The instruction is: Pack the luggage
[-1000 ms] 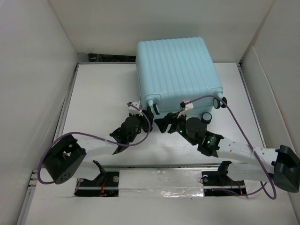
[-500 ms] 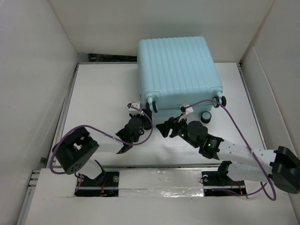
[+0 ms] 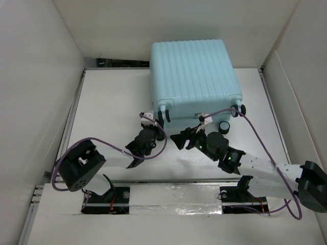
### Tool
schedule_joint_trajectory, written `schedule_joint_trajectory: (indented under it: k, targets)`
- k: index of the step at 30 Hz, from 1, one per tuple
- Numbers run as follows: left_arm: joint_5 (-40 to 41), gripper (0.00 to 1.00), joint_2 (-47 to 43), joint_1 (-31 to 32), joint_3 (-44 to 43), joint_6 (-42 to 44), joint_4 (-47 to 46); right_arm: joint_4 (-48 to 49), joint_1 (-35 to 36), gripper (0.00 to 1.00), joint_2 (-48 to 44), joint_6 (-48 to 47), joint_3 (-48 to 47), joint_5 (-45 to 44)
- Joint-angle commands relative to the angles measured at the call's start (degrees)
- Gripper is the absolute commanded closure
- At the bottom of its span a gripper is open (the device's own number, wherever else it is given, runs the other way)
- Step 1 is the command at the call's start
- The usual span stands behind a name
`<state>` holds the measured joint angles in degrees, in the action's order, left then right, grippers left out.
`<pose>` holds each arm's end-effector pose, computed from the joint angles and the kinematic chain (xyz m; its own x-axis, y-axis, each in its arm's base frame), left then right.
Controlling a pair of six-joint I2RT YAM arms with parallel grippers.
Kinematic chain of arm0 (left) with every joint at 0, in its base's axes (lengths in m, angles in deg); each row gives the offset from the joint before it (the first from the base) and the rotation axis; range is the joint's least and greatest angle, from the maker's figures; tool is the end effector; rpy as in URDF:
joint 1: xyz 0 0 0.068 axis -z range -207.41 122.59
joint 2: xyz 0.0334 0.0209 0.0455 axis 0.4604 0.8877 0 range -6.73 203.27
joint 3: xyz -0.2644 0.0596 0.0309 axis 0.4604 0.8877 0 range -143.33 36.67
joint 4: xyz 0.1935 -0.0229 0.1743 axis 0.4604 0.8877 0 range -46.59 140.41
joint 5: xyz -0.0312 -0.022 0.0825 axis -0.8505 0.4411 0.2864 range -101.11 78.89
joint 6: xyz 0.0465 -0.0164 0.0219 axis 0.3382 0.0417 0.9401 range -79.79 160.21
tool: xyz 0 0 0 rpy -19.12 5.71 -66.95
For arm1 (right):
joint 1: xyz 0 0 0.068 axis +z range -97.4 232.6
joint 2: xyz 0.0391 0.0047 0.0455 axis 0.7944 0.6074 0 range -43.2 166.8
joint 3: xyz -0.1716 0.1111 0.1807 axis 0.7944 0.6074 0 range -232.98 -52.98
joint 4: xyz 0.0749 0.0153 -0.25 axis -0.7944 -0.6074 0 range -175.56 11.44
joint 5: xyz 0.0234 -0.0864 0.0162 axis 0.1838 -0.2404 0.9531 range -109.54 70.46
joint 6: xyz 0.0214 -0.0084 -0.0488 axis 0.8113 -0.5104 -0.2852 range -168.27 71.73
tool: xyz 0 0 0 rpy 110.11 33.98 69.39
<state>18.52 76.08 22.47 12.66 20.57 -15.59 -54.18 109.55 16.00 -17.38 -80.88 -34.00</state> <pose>0.1876 -0.1953 0.1973 -0.1141 -0.3179 -0.9412 0.3268 0.8827 -0.3377 0.1345 0.1905 0.2512 -0.4036 0.2912 -0.8674 -0.5469 0.6832 0.4839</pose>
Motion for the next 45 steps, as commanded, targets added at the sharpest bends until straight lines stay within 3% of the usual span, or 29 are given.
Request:
schedule_joint_trajectory:
  k: [1,10,14,21,28,31,37,38,45]
  targets:
    - [4.5,1.00,-3.9,-1.0,0.1,1.7,-11.0,1.9,-0.7,0.27,-0.8,-1.7,-2.4,0.8]
    - [3.0,1.00,-4.8,-1.0,2.6,2.0,-11.2,0.8,-0.7,0.14,7.9,-3.8,-12.3,0.8]
    - [2.9,1.00,-4.6,-1.5,3.5,1.6,-11.9,-0.6,-0.7,0.03,13.6,-2.9,-19.4,-2.4]
    - [1.8,1.00,-4.1,-3.5,4.3,1.3,-13.1,-8.2,-0.7,0.03,24.9,-0.1,-29.4,-8.3]
    - [1.1,1.00,-3.7,-4.0,4.4,2.1,-13.9,-12.3,-1.9,0.08,29.0,0.7,-32.9,-13.9]
    - [-0.3,1.00,-3.4,-4.5,4.6,2.2,-15.1,-12.2,-1.9,0.26,29.6,0.1,-33.8,-14.1]
    - [-0.9,1.00,-2.6,-5.9,4.4,2.4,-14.4,-13.6,-3.8,0.95,29.0,-0.4,-32.8,-13.2]
    - [-0.9,1.00,-2.6,-6.5,4.3,2.5,-13.9,-13.6,-3.8,1.00,28.1,-0.4,-32.3,-13.0]
    - [0.6,1.00,-1.9,-10.9,4.3,2.0,-6.1,-11.8,-4.8,1.00,20.4,-3.7,-25.5,-12.2]
